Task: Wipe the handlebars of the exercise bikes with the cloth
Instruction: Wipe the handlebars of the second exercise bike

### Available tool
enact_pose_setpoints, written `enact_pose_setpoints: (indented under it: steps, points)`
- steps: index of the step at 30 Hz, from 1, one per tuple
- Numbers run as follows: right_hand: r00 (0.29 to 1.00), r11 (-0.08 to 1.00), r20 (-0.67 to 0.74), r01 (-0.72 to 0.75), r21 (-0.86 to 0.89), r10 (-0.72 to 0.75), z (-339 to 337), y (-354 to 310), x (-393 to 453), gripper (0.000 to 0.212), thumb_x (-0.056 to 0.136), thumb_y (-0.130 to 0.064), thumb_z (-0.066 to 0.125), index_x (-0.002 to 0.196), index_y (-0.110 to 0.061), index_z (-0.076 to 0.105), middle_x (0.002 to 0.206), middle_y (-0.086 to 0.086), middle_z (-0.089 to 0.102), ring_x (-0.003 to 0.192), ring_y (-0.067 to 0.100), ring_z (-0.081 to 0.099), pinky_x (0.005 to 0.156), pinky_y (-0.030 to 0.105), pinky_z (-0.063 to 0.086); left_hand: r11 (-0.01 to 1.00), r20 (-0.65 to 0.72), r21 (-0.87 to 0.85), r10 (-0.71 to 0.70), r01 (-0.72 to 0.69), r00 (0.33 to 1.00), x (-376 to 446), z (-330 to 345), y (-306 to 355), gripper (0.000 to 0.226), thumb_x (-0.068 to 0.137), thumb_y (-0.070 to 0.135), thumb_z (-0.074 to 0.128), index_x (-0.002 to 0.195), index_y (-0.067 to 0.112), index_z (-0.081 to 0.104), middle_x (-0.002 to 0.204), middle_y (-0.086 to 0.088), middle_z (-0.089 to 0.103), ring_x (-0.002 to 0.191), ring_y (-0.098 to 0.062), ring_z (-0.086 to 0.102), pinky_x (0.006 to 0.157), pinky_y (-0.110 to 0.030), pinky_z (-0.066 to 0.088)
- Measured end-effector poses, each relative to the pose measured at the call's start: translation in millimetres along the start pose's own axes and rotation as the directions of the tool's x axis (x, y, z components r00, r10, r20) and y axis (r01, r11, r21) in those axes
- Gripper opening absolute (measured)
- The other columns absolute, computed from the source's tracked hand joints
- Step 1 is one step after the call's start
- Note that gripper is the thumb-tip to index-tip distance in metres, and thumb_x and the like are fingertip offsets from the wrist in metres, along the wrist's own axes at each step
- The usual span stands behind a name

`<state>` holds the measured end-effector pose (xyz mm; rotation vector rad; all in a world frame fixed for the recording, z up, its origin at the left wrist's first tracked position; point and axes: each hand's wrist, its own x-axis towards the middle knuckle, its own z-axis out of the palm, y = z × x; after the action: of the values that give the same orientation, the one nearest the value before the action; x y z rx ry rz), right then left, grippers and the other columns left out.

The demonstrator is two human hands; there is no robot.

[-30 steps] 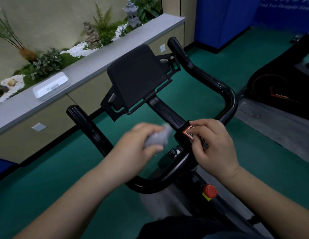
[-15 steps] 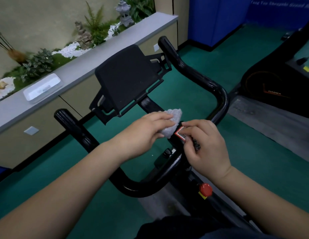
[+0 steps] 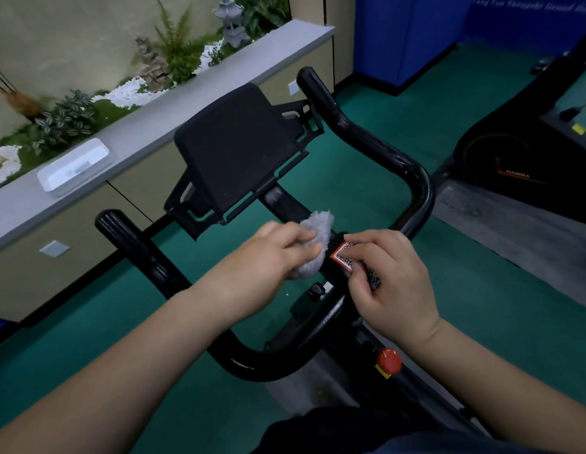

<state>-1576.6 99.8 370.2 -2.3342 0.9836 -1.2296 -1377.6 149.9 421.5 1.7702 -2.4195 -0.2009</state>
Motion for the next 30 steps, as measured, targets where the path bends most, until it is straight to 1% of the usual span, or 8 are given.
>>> enact_pose_setpoints:
  steps: [3,7,12,16,19,21,24,30]
  points:
    - [1.000,1.000,-0.006,0.003,0.007,-0.003,0,0,0,0.021,0.074,0.000,0.058,0.088,-0.009,0.071,0.102,0.003,0.067,0.091,0.023,0.060,0.087,0.027,0.045,0.999,-0.091,0.003,-0.043,0.044,0.995,-12,0,-4,0.047,0.078,-0.005,0.063,0.120,0.016,0.061,0.125,-0.005,0.055,0.110,-0.023,0.047,0.091,-0.034,0.044]
    - [1.000,1.000,-0.011,0.006,0.010,-0.006,0,-1,0,0.021,0.075,-0.002,0.056,0.087,-0.008,0.071,0.102,0.004,0.068,0.091,0.024,0.060,0.086,0.028,0.046,0.978,-0.304,-0.134,-0.195,0.160,0.933,-2,0,-5,0.045,0.082,0.002,0.063,0.124,0.016,0.060,0.130,-0.005,0.054,0.117,-0.024,0.046,0.100,-0.025,0.031]
    - [1.000,1.000,-0.002,0.002,-0.004,-0.002,-1,-1,0,0.021,0.076,-0.004,0.054,0.087,-0.008,0.071,0.102,0.003,0.067,0.092,0.023,0.060,0.088,0.026,0.044,0.996,-0.074,-0.081,-0.033,0.027,0.997,15,18,-8,0.064,0.080,-0.008,0.049,0.135,0.025,0.048,0.146,-0.001,0.040,0.134,-0.023,0.032,0.110,-0.039,0.029]
    - [1.000,1.000,-0.004,-0.004,-0.003,0.004,0,-1,0,0.021,0.076,-0.003,0.054,0.087,-0.008,0.071,0.102,0.003,0.067,0.093,0.023,0.060,0.089,0.024,0.043,0.972,-0.153,0.046,-0.221,0.231,0.963,22,6,-20,0.072,0.080,-0.015,0.047,0.142,0.020,0.036,0.152,-0.007,0.029,0.138,-0.028,0.024,0.111,-0.043,0.028]
    - [1.000,1.000,-0.008,-0.009,-0.006,0.008,0,-2,0,0.021,0.076,-0.003,0.055,0.087,-0.008,0.071,0.102,0.003,0.067,0.093,0.023,0.060,0.089,0.024,0.044,0.941,-0.161,0.037,-0.326,0.336,0.932,24,4,-9,0.070,0.084,-0.011,0.041,0.147,0.017,0.028,0.155,-0.009,0.018,0.140,-0.026,0.015,0.114,-0.032,0.017]
    - [1.000,1.000,-0.007,-0.007,-0.006,0.007,0,-2,0,0.021,0.076,-0.003,0.054,0.087,-0.008,0.071,0.102,0.003,0.067,0.093,0.022,0.060,0.089,0.023,0.043,0.956,-0.101,-0.031,-0.292,0.291,0.951,20,9,5,0.067,0.087,-0.007,0.038,0.147,0.022,0.027,0.156,-0.005,0.017,0.141,-0.023,0.012,0.114,-0.028,0.012]
    - [1.000,1.000,-0.007,-0.003,-0.005,0.003,0,-2,0,0.021,0.076,-0.003,0.055,0.087,-0.008,0.071,0.102,0.003,0.067,0.092,0.021,0.059,0.090,0.021,0.041,0.978,-0.095,0.017,-0.205,0.207,0.974,15,12,11,0.078,0.081,-0.015,0.042,0.146,0.023,0.027,0.157,-0.003,0.015,0.142,-0.024,0.012,0.115,-0.037,0.020]
    - [1.000,1.000,-0.011,-0.011,-0.001,0.011,1,-2,0,0.021,0.076,-0.002,0.055,0.087,-0.008,0.071,0.102,0.003,0.068,0.093,0.021,0.060,0.087,0.024,0.044,0.851,-0.169,0.008,-0.516,0.525,0.840,25,8,12,0.083,0.079,-0.018,0.042,0.149,0.019,0.016,0.158,-0.007,0.006,0.141,-0.026,0.010,0.110,-0.032,0.025]
